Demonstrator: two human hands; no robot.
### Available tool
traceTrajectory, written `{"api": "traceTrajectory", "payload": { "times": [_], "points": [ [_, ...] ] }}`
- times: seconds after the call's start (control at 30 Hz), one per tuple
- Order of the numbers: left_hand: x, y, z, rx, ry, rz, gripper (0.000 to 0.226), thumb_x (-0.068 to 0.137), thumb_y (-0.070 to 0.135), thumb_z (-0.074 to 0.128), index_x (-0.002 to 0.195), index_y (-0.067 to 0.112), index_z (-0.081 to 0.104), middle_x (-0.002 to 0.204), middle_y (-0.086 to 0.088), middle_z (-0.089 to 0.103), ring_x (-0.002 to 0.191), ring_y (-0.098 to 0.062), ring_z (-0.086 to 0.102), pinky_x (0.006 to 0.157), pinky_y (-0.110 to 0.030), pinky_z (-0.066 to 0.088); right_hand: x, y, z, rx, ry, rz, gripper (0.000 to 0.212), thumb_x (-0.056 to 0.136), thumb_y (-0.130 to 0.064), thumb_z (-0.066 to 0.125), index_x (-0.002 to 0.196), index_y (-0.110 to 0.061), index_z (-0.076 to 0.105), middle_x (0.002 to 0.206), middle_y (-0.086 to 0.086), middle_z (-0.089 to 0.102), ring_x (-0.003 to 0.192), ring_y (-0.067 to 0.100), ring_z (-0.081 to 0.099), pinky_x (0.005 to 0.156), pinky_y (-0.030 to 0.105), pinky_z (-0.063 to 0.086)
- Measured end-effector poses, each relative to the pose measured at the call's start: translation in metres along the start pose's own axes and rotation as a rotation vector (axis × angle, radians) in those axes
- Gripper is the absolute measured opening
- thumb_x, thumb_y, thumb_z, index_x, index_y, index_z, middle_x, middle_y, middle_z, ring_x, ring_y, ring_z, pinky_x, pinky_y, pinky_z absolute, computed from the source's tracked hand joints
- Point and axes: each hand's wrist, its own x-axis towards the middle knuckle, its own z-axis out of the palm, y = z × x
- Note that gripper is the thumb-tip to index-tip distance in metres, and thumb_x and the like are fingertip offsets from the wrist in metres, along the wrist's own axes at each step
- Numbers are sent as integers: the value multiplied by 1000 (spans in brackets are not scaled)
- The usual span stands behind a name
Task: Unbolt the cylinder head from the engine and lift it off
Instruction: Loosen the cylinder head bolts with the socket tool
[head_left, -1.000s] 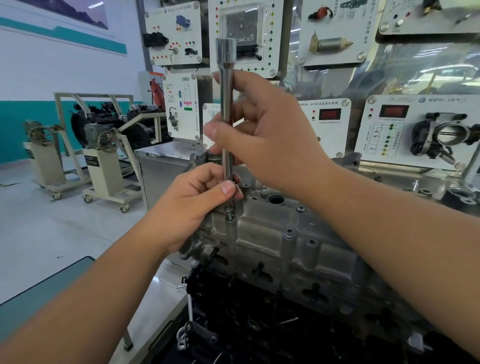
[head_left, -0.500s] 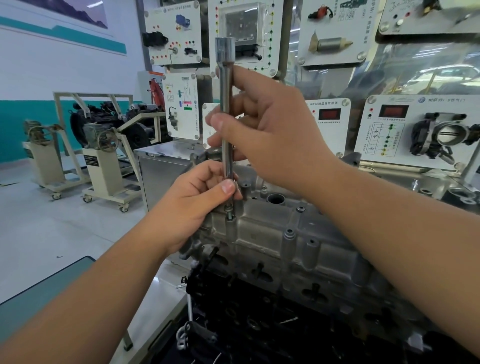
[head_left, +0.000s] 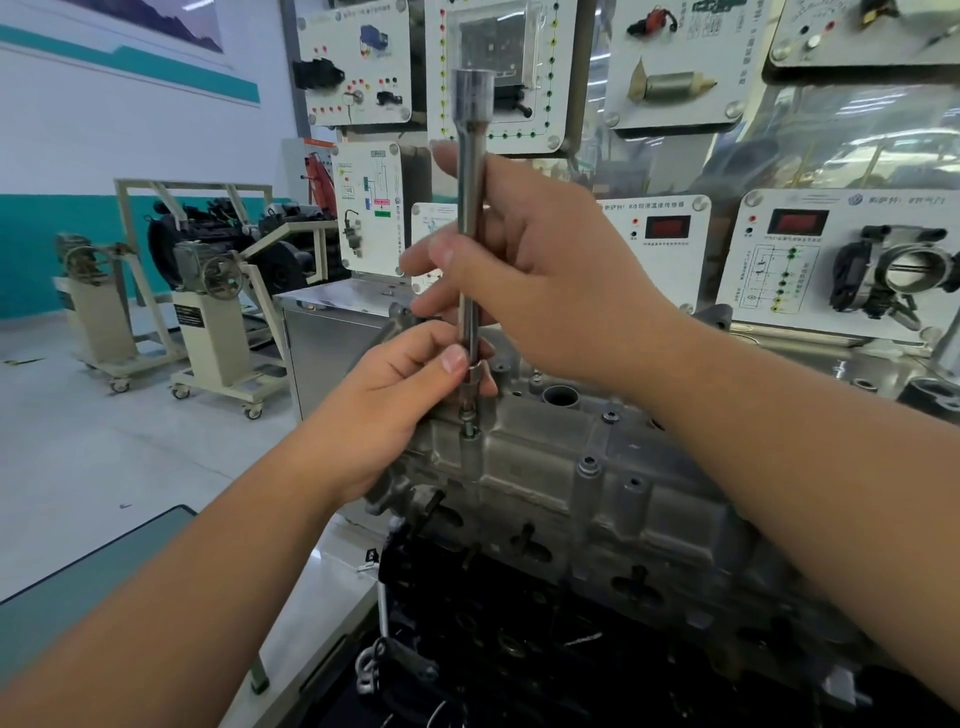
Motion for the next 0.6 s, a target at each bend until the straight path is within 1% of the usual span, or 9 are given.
{"api": "traceTrajectory", "payload": {
  "times": [0.1, 0.2, 0.23, 0.3, 0.37, 0.43, 0.47, 0.53, 0.6],
  "points": [
    [0, 0, -2, 0, -12, -15, 17, 92, 41, 59, 93, 35, 75, 88, 5, 73, 84, -7, 67, 75, -19, 53, -1, 0, 0, -5, -60, 19, 35, 106, -16, 47, 140, -10, 44, 105, -4, 74, 85, 4, 74, 78, 39, 62],
    [0, 0, -6, -28, -1, -12, 14, 91, 39, 61, 93, 32, 74, 90, 3, 74, 84, -9, 69, 75, -22, 55, -2, 2, 1, -31, -53, 20, 44, 106, -28, 49, 148, -18, 43, 105, -2, 75, 95, 5, 72, 88, 38, 58],
    [-1, -1, -7, -41, 12, -6, 13, 90, 37, 62, 93, 32, 73, 90, 3, 74, 84, -9, 69, 75, -22, 55, -2, 4, 0, -18, -39, 39, 44, 105, -30, 51, 147, -19, 46, 104, -4, 75, 97, 5, 71, 91, 37, 57],
    [-2, -3, -6, -64, 54, 6, 12, 89, 36, 63, 92, 32, 74, 89, 2, 75, 81, -8, 69, 74, -22, 55, -1, 7, -2, -9, -53, 88, 31, 100, -28, 60, 131, -22, 61, 98, -12, 74, 94, 2, 70, 91, 36, 57],
    [-3, -5, -4, -61, 100, 32, 12, 89, 37, 63, 91, 33, 75, 87, 2, 75, 80, -9, 69, 73, -22, 56, 1, 10, -3, -67, -153, 150, 22, 92, -22, 70, 114, -22, 67, 94, -9, 74, 86, 9, 73, 84, 39, 59],
    [-4, -7, -1, -39, 133, 70, 10, 90, 39, 66, 90, 34, 75, 86, 2, 74, 80, -10, 68, 74, -24, 56, 3, 14, -3, -103, -246, 197, 23, 87, -23, 73, 108, -19, 67, 91, -4, 74, 80, 16, 74, 78, 43, 60],
    [-4, -7, 1, -34, 144, 85, 11, 89, 44, 69, 89, 34, 74, 85, 2, 74, 79, -10, 68, 74, -24, 56, 4, 16, -5, -100, -270, 206, 23, 85, -24, 75, 105, -19, 67, 90, -3, 75, 80, 16, 74, 77, 43, 60],
    [-4, -8, 2, -33, 177, 100, 24, 81, 58, 76, 88, 35, 74, 84, 3, 73, 78, -11, 66, 72, -24, 56, 7, 19, -10, -72, -313, 212, 23, 81, -24, 81, 100, -19, 70, 90, -3, 76, 83, 14, 73, 79, 38, 61],
    [-2, -8, 2, -55, 221, 113, 22, 79, 56, 79, 86, 35, 75, 84, 3, 72, 79, -12, 64, 74, -27, 55, 10, 23, -16, -30, -364, 230, 26, 79, -19, 85, 100, -18, 70, 92, -2, 77, 88, 15, 74, 84, 34, 61]
  ]
}}
